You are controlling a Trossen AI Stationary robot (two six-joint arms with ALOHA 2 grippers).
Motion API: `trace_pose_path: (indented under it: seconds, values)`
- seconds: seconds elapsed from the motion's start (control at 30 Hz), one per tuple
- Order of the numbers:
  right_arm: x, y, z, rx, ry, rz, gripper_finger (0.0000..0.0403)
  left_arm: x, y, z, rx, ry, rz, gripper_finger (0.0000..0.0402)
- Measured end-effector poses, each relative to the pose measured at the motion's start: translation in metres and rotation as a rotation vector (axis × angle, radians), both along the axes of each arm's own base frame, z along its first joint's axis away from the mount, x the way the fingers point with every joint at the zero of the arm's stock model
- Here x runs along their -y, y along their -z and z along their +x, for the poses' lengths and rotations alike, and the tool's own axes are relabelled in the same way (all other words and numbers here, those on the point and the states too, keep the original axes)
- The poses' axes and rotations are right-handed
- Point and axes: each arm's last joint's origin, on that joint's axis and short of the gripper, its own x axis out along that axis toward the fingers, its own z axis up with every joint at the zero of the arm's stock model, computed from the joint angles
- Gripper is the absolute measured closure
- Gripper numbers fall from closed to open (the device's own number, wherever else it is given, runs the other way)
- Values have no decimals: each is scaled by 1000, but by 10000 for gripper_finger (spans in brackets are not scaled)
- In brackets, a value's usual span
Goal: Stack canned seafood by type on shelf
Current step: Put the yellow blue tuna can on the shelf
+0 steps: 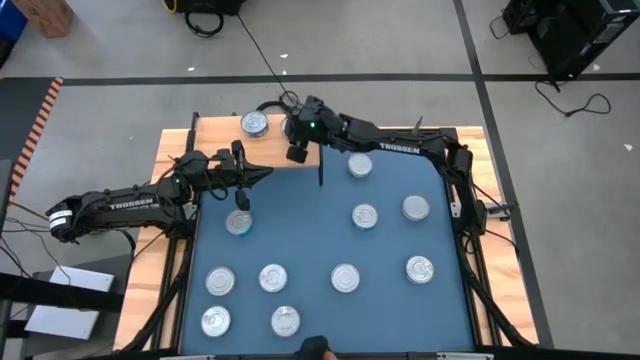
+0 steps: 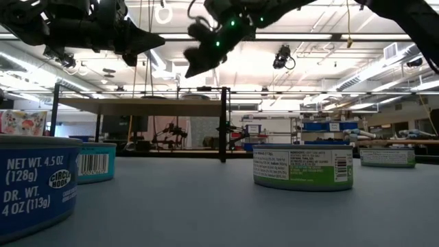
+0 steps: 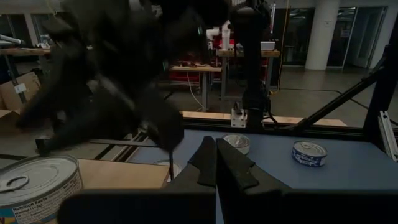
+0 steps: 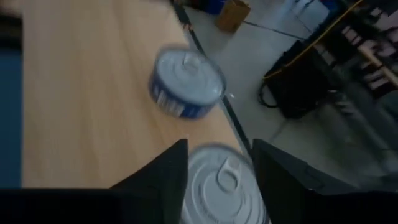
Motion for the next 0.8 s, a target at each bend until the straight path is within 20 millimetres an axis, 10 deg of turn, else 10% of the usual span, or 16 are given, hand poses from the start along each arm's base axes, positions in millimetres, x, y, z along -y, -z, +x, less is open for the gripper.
trace_pose_path:
  seconds: [0.37, 0.8]
  values:
    - [23, -28, -17, 74, 27, 246, 386, 0, 0, 0, 1, 4, -2, 401]
    - [18, -21, -18, 13, -15, 292, 400, 0, -1, 0, 11, 4, 3, 401]
